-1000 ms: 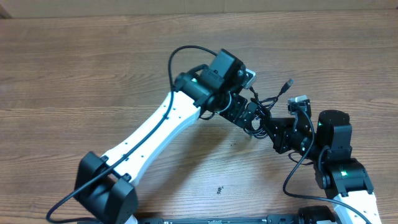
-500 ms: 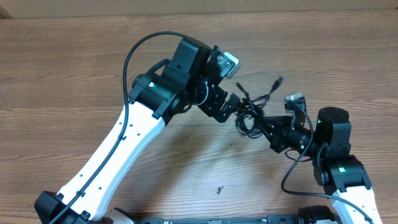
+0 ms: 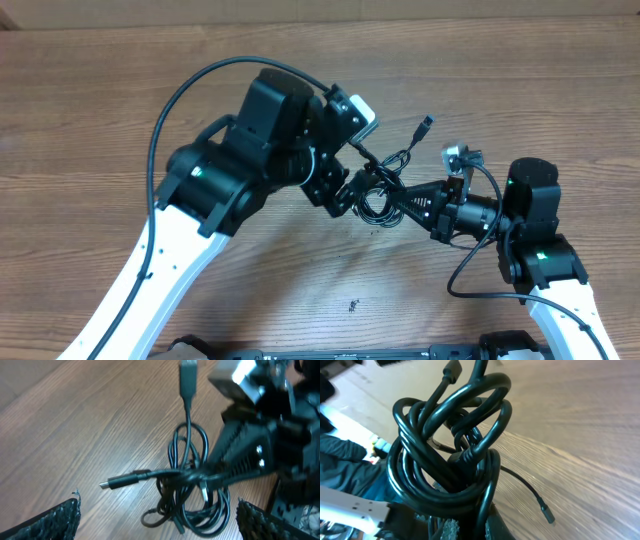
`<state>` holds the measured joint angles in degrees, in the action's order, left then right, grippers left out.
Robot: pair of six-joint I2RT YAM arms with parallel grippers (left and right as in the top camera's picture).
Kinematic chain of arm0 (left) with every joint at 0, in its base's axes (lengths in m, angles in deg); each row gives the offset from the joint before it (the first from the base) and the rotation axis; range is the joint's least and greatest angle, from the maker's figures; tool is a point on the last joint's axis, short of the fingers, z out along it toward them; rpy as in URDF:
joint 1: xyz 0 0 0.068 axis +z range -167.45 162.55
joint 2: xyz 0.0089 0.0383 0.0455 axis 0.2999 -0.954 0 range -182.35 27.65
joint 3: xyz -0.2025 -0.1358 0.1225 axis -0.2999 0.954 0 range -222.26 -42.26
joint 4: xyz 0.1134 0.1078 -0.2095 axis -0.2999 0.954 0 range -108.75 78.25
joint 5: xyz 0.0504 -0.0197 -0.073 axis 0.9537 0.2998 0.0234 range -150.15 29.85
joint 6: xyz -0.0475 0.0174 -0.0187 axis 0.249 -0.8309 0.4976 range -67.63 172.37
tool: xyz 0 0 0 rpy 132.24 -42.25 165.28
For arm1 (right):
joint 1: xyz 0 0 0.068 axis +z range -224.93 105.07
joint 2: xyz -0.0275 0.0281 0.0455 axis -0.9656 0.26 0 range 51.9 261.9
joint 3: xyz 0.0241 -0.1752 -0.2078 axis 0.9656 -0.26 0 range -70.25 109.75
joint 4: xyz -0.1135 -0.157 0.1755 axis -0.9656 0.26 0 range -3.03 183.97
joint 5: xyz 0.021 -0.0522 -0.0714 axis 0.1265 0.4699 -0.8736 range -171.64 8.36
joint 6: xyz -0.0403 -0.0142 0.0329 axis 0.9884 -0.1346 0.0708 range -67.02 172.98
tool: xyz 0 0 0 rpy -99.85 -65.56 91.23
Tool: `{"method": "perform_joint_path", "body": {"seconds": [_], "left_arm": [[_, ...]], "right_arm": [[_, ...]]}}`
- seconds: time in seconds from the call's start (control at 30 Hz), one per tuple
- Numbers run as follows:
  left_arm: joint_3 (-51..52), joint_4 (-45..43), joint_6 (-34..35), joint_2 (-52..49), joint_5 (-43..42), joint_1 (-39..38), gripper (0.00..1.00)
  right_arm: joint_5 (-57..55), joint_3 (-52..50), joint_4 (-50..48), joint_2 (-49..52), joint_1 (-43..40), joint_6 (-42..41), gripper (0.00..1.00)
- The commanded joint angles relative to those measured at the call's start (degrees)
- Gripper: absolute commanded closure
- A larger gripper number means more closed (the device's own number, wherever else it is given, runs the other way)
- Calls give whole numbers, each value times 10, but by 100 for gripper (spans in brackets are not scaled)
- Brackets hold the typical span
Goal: Untangle cables
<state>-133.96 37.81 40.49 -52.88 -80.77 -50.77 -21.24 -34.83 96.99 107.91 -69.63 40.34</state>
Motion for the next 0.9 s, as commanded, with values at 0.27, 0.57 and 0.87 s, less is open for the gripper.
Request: {"method": "perform_joint_path", "body": {"seconds": [0.27,0.57,0.87], "left_arm": [[-12,70,-156,47,-8,0,0],[-12,52,-203,84,-68,0,0],[-12,-63,-98,128,-110,0,1]], "right_arm": [[58,12,-185,-3,1,-254,96],[68,12,-362,-3,1,-413,96],[68,12,-600,-3,1,-549,96]]}}
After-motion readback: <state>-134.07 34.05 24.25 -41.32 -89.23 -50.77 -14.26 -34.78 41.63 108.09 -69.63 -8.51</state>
